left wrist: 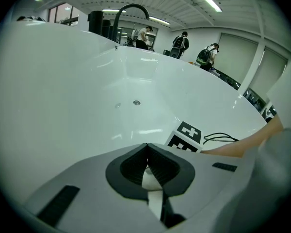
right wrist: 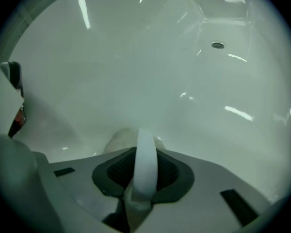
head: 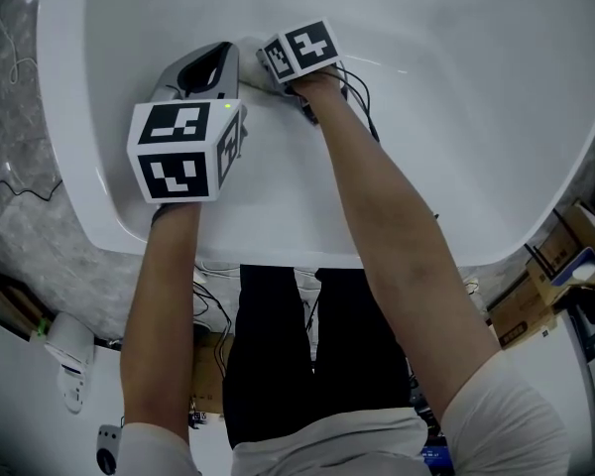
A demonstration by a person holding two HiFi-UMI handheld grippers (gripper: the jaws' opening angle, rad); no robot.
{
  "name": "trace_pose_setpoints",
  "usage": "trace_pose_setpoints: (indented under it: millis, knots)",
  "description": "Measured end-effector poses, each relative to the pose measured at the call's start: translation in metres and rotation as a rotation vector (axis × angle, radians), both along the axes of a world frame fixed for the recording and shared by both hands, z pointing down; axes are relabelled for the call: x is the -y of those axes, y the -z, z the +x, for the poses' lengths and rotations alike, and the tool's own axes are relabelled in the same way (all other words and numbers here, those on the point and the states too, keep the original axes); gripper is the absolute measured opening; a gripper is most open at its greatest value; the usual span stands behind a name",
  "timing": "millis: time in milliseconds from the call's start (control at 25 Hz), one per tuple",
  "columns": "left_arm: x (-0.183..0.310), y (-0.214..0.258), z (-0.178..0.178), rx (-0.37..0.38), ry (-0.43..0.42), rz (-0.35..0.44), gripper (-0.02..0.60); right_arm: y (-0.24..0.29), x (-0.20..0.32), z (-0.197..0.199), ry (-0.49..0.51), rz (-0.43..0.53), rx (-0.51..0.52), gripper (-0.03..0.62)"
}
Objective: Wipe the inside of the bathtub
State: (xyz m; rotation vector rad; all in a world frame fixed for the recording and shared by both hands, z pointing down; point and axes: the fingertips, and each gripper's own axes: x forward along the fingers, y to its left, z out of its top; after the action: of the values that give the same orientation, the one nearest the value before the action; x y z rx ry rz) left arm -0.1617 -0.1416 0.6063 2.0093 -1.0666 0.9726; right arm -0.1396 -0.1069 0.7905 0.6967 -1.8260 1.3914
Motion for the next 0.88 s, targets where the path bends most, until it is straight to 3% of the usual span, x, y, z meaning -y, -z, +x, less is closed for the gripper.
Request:
trace_pose_setpoints:
  millis: [400, 880]
  knots:
    - [0.002, -0.017, 0.008, -0.015, -0.008, 0.005, 0.012, -0.028, 0.0, 0.025, -0.02, -0.009, -0.103, 0.095]
    - [0.006, -0.018, 0.033, 0.003, -0.089, 0.012, 0.012, -0.037, -0.015, 0.094, -0.074, -0.05, -0.181, 0.095]
